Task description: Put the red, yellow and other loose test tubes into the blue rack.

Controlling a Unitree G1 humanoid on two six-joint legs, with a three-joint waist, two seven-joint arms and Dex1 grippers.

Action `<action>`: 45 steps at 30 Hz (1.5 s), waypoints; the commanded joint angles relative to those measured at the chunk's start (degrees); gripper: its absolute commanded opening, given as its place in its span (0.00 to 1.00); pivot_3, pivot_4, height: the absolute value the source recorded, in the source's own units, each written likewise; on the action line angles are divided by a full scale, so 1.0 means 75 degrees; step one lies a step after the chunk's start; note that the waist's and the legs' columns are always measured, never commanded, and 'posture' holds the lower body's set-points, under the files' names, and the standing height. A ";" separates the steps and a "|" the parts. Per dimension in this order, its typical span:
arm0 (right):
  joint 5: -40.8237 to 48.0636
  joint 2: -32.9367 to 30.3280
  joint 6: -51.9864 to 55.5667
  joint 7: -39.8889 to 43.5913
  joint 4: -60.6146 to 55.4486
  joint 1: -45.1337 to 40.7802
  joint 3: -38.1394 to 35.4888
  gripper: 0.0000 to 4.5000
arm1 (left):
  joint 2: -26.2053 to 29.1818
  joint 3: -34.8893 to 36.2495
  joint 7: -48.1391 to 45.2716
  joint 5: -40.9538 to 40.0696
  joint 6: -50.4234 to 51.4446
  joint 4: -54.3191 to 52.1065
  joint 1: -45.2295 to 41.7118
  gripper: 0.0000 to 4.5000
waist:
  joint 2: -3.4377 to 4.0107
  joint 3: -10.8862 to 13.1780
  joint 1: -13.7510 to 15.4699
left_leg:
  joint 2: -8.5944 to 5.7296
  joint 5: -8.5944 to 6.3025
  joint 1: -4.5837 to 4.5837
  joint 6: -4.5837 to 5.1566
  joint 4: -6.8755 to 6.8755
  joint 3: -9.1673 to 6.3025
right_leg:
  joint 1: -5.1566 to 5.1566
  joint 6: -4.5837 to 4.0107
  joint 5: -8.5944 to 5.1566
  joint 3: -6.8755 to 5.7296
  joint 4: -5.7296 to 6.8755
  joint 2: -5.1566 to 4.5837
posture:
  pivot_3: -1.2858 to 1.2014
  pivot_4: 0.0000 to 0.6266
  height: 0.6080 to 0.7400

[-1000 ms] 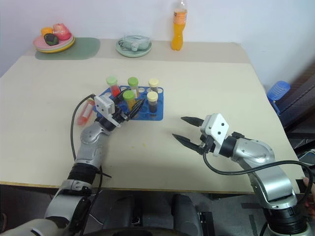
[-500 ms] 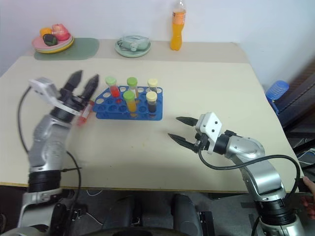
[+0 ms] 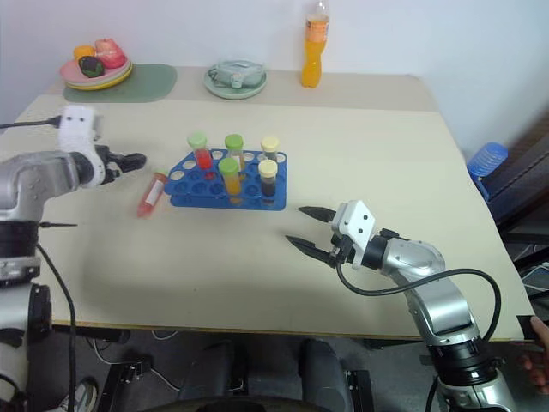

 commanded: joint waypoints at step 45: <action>0.0121 -0.0196 -0.0196 0.0363 -0.0128 0.0086 -0.0256 0.69 | -0.0862 0.2020 -0.0297 0.1401 -0.0358 -0.1453 0.0659 0.17 | -0.0012 0.0009 -0.0172 | 0.0006 0.0011 0.0003 -0.0018 0.0002 -0.0006 | -0.0010 0.0002 0.0000 0.0004 0.0016 -0.0004 | 0.52 0.24 1.00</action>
